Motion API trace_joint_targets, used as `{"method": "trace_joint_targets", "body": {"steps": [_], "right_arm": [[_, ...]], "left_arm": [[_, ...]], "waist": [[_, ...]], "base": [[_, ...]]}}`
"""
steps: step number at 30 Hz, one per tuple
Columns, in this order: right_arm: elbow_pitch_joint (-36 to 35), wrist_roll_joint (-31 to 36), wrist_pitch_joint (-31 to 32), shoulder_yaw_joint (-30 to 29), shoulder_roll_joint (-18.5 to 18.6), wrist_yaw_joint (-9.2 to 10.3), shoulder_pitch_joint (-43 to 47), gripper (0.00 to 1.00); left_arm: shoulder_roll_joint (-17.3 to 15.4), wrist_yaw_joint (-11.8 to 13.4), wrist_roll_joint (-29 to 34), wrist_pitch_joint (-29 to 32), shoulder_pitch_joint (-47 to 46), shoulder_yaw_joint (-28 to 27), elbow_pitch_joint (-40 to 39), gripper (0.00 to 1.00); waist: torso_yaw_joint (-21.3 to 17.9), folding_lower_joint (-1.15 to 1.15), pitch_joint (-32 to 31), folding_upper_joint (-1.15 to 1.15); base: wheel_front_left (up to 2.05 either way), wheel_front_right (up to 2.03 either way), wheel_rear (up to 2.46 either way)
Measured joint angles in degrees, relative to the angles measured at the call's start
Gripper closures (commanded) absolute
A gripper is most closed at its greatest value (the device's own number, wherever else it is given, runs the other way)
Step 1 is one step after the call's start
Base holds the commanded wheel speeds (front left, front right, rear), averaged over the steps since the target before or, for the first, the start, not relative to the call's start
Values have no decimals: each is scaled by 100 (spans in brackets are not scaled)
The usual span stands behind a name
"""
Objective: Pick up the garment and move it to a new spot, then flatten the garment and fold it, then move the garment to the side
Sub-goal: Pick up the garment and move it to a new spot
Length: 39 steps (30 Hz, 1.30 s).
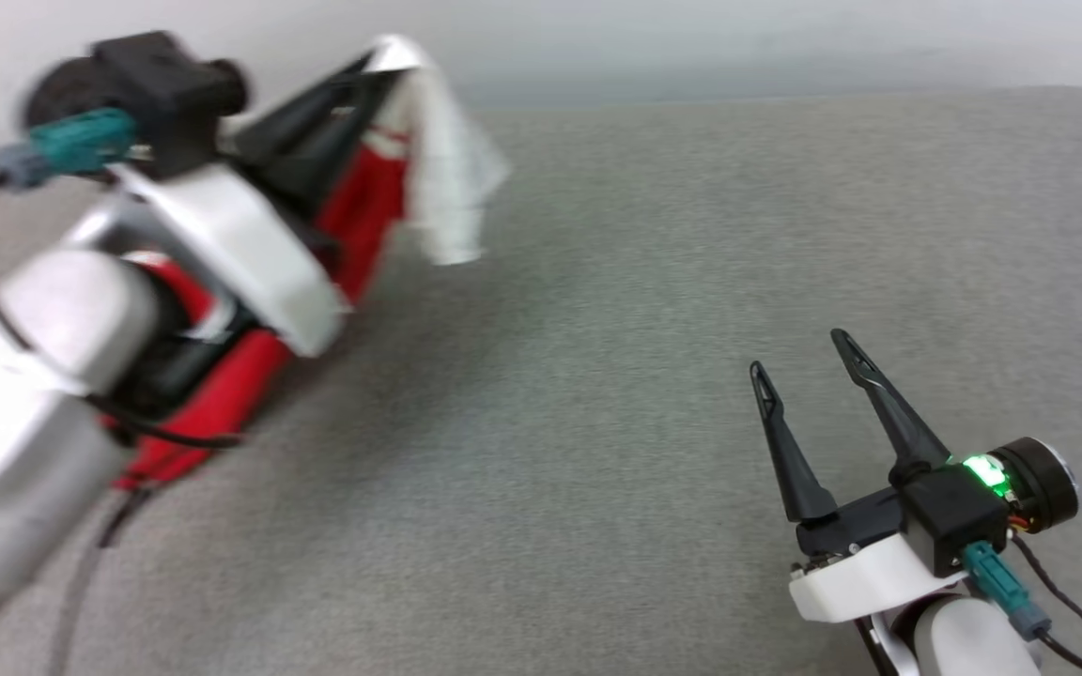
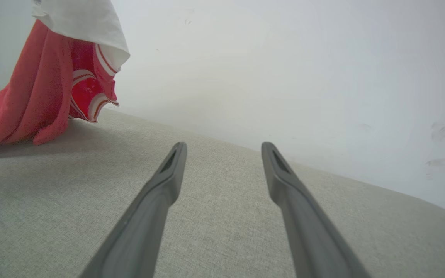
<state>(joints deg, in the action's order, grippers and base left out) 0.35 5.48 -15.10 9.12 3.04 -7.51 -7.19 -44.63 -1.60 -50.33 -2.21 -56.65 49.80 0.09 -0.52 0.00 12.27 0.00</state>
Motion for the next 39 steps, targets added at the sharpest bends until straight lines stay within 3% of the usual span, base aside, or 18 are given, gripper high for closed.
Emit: {"method": "trace_joint_targets", "body": {"steps": [6, 14, 21, 22, 23, 30, 39], "right_arm": [[-52, -214, 0, -196, -3, 0, -30, 0], [-142, -443, 0, -401, -5, 0, -136, 0], [-188, -693, 0, -519, -2, 1, -199, 0], [-199, -708, 0, -505, -2, 0, -205, 0], [-203, -715, 0, -487, -3, 0, -226, 0], [-216, -761, 0, -456, -4, 0, -250, 0], [-187, -513, 0, -539, -8, 0, -230, 0]], "left_arm": [[927, 444, -15, -85, -152, 74, -49, 100], [2084, 627, 250, -112, -617, 413, 655, 100], [2973, 662, 499, -331, -706, 827, 1983, 100], [3083, 598, 528, -315, -706, 929, 2209, 79], [3208, 530, 511, -274, -693, 1031, 2406, 0], [3655, 31, 525, -370, -569, 1436, 3433, 0], [3533, 16, 571, -1109, -627, 1111, 3999, 0]], "waist": [[-486, 0, -66, 0], [-1262, 0, 74, 0], [-1875, 0, 367, 0], [-1929, 0, 424, 0], [-1979, 0, 482, 0], [-2054, 1, 685, 0], [-1552, 1, 425, 0]], "base": [[0, 0, 0], [0, 0, 0], [0, 0, 0], [0, 0, 0], [0, 0, 0], [0, 0, 0], [0, 0, 0]]}}
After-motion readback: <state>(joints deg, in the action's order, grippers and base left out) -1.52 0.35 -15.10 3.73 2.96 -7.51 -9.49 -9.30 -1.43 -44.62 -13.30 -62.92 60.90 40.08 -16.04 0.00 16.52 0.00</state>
